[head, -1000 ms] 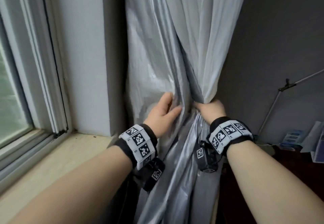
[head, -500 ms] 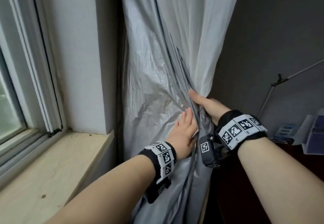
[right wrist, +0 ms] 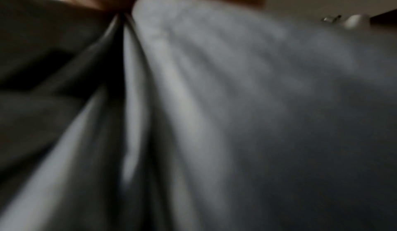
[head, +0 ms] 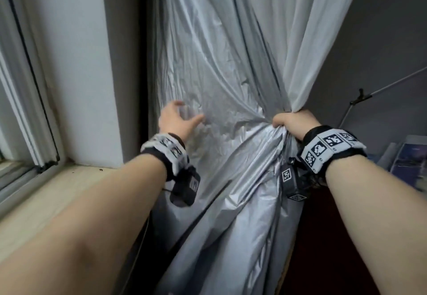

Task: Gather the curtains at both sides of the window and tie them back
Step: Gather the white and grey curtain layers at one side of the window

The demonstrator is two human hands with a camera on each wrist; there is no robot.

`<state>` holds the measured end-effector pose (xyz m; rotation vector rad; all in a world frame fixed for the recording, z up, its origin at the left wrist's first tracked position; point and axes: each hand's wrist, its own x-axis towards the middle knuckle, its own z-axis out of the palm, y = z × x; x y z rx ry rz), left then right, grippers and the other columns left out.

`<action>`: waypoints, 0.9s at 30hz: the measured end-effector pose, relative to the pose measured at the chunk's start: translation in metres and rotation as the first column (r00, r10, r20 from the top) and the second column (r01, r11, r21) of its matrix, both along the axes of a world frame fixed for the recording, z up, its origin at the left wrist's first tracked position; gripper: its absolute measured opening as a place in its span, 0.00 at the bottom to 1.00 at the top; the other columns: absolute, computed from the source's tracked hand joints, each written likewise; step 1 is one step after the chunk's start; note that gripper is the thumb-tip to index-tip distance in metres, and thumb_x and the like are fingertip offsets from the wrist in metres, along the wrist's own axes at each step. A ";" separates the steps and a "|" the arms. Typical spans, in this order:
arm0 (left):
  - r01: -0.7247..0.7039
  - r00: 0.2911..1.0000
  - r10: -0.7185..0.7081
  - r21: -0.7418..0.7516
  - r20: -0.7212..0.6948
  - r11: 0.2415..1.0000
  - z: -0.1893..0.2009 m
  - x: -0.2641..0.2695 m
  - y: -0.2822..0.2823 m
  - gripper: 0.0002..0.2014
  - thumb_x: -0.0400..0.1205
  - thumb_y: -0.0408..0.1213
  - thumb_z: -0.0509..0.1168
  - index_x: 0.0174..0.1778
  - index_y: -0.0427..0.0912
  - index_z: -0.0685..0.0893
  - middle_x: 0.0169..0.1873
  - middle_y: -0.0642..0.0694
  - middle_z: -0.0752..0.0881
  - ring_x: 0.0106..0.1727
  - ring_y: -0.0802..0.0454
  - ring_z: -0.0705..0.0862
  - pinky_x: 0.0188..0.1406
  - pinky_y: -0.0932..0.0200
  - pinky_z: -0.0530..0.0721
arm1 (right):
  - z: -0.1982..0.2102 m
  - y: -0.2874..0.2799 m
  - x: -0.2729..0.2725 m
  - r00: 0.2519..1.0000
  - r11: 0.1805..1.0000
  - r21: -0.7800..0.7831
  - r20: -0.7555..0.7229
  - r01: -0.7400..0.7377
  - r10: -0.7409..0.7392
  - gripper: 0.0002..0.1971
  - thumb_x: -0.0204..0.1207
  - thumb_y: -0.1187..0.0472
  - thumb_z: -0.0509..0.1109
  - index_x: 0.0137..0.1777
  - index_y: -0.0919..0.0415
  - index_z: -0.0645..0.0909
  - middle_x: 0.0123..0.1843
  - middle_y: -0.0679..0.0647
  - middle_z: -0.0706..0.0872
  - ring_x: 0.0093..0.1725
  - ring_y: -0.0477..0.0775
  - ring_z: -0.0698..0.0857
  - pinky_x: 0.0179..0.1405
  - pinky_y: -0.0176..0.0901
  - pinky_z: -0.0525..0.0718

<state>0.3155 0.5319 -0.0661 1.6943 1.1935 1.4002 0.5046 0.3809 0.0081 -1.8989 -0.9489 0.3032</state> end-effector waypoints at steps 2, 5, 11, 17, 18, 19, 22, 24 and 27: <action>0.063 0.989 -0.030 -0.238 0.142 0.969 0.007 -0.006 0.022 0.56 0.62 0.54 0.79 0.80 0.39 0.56 0.77 0.40 0.66 0.77 0.45 0.67 0.77 0.50 0.65 | 0.000 -0.001 0.002 1.000 1.000 -0.010 -0.014 -0.028 0.028 0.10 0.67 0.68 0.72 0.49 0.63 0.81 0.40 0.52 0.82 0.36 0.49 0.79 0.31 0.35 0.74; 0.198 0.978 -0.157 -0.367 0.139 0.909 -0.001 -0.007 0.043 0.63 0.61 0.56 0.79 0.82 0.45 0.41 0.80 0.41 0.61 0.79 0.43 0.64 0.78 0.44 0.62 | 0.000 -0.002 0.003 0.997 0.998 -0.012 -0.050 -0.057 0.057 0.04 0.66 0.69 0.72 0.39 0.62 0.81 0.33 0.48 0.80 0.33 0.46 0.77 0.33 0.36 0.75; 0.384 0.902 -0.261 -0.360 0.345 0.850 -0.011 0.015 0.051 0.09 0.73 0.37 0.74 0.47 0.43 0.86 0.25 0.52 0.87 0.29 0.57 0.82 0.27 0.69 0.79 | -0.002 -0.003 0.006 0.995 0.997 -0.014 -0.059 -0.082 0.081 0.06 0.65 0.68 0.73 0.31 0.58 0.79 0.33 0.48 0.80 0.35 0.49 0.78 0.36 0.38 0.76; 0.239 0.966 -0.196 -0.304 0.167 0.922 -0.007 0.021 0.049 0.08 0.75 0.46 0.70 0.42 0.46 0.81 0.35 0.48 0.82 0.37 0.53 0.75 0.39 0.62 0.78 | -0.002 -0.002 0.000 0.991 0.992 -0.019 -0.049 -0.124 0.123 0.08 0.66 0.68 0.72 0.29 0.58 0.78 0.32 0.48 0.79 0.34 0.49 0.77 0.34 0.37 0.74; 0.240 0.963 -0.178 -0.334 0.204 0.912 -0.008 0.019 0.047 0.24 0.71 0.54 0.72 0.57 0.44 0.78 0.49 0.45 0.81 0.47 0.52 0.77 0.55 0.56 0.78 | -0.002 -0.002 -0.002 0.990 0.991 -0.024 -0.051 -0.131 0.130 0.09 0.66 0.68 0.72 0.29 0.58 0.78 0.32 0.48 0.78 0.33 0.48 0.77 0.33 0.36 0.74; 0.256 0.950 -0.161 -0.376 0.266 0.890 -0.010 0.017 0.047 0.45 0.63 0.61 0.75 0.71 0.43 0.68 0.64 0.43 0.76 0.60 0.50 0.76 0.68 0.51 0.72 | -0.002 -0.003 -0.002 0.989 0.990 -0.026 -0.053 -0.136 0.135 0.09 0.66 0.68 0.72 0.29 0.58 0.78 0.32 0.48 0.78 0.33 0.48 0.77 0.32 0.36 0.74; 0.371 0.888 -0.193 -0.403 0.417 0.837 -0.022 0.013 0.051 0.74 0.43 0.66 0.80 0.81 0.51 0.44 0.81 0.47 0.59 0.80 0.46 0.60 0.78 0.44 0.59 | -0.005 -0.006 -0.002 0.985 0.987 -0.014 -0.075 -0.158 0.157 0.09 0.66 0.69 0.72 0.29 0.58 0.78 0.31 0.49 0.79 0.32 0.47 0.77 0.32 0.36 0.75; 0.500 0.832 -0.288 -0.416 0.473 0.760 -0.028 0.018 0.045 0.65 0.54 0.59 0.80 0.82 0.53 0.46 0.79 0.48 0.64 0.78 0.47 0.66 0.72 0.50 0.67 | -0.008 -0.007 -0.002 0.977 0.982 0.017 -0.100 -0.187 0.188 0.10 0.66 0.72 0.71 0.28 0.58 0.78 0.30 0.49 0.79 0.32 0.47 0.77 0.32 0.36 0.75; 0.593 0.791 -0.355 -0.482 0.497 0.645 -0.026 0.034 0.042 0.51 0.54 0.55 0.82 0.73 0.46 0.72 0.67 0.42 0.81 0.61 0.43 0.83 0.61 0.43 0.81 | -0.012 -0.005 -0.001 0.968 0.977 0.065 -0.137 -0.204 0.211 0.12 0.65 0.75 0.70 0.27 0.59 0.78 0.28 0.48 0.79 0.31 0.47 0.77 0.29 0.32 0.76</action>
